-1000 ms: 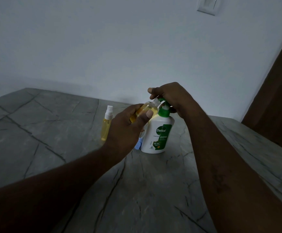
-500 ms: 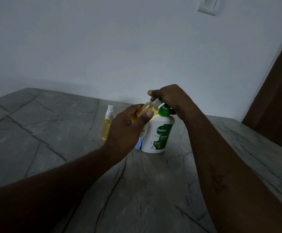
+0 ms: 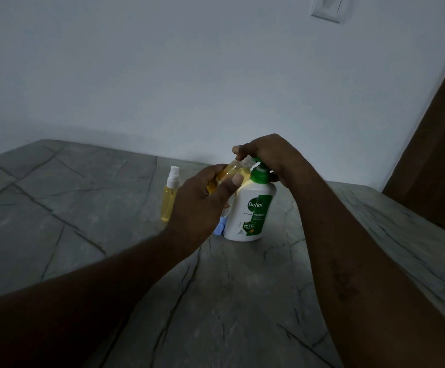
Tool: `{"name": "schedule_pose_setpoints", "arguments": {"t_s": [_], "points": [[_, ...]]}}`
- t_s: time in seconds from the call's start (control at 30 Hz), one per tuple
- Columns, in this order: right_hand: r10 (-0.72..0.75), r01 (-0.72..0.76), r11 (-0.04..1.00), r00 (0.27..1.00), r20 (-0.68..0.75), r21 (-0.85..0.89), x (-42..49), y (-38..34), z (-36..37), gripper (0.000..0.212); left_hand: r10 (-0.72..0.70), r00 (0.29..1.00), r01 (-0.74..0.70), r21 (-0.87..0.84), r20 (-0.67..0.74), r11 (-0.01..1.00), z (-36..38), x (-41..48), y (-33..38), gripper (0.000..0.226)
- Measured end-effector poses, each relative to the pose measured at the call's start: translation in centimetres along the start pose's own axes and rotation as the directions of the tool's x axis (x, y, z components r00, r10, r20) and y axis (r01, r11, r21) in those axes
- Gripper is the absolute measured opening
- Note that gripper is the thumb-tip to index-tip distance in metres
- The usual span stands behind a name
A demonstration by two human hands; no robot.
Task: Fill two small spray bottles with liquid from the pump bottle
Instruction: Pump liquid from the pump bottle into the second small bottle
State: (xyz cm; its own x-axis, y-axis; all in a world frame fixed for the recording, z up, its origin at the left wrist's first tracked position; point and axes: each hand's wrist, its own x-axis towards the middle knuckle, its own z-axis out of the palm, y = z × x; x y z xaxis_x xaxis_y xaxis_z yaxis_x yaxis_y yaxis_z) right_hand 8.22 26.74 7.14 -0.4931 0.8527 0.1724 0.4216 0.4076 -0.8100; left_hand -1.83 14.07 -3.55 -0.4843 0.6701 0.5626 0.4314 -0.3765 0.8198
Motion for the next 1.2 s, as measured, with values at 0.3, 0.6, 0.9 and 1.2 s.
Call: {"name": "schedule_pose_setpoints", "arguments": {"t_s": [0.3, 0.6, 0.9, 1.2], "points": [[-0.086, 0.082, 0.995, 0.994, -0.074, -0.051, 0.06, -0.23, -0.44, 0.034, -0.008, 1.0, 0.008, -0.001, 0.002, 1.0, -0.01, 0.0, 0.21, 0.038], [-0.021, 0.021, 1.0, 1.0, -0.004, -0.02, -0.07, 0.01, -0.32, 0.03, -0.006, 1.0, 0.006, -0.01, -0.005, 1.0, 0.05, 0.07, 0.11, 0.035], [-0.041, 0.039, 0.998, 0.999, -0.031, -0.057, -0.17, -0.08, -0.23, 0.036, -0.002, 1.0, 0.002, -0.011, 0.002, 1.0, 0.02, 0.11, 0.05, 0.039], [-0.046, 0.045, 0.998, 0.998, -0.038, -0.036, -0.18, -0.34, -0.5, 0.032, -0.006, 1.0, 0.006, -0.029, -0.004, 1.0, -0.04, 0.06, 0.17, 0.035]]}}
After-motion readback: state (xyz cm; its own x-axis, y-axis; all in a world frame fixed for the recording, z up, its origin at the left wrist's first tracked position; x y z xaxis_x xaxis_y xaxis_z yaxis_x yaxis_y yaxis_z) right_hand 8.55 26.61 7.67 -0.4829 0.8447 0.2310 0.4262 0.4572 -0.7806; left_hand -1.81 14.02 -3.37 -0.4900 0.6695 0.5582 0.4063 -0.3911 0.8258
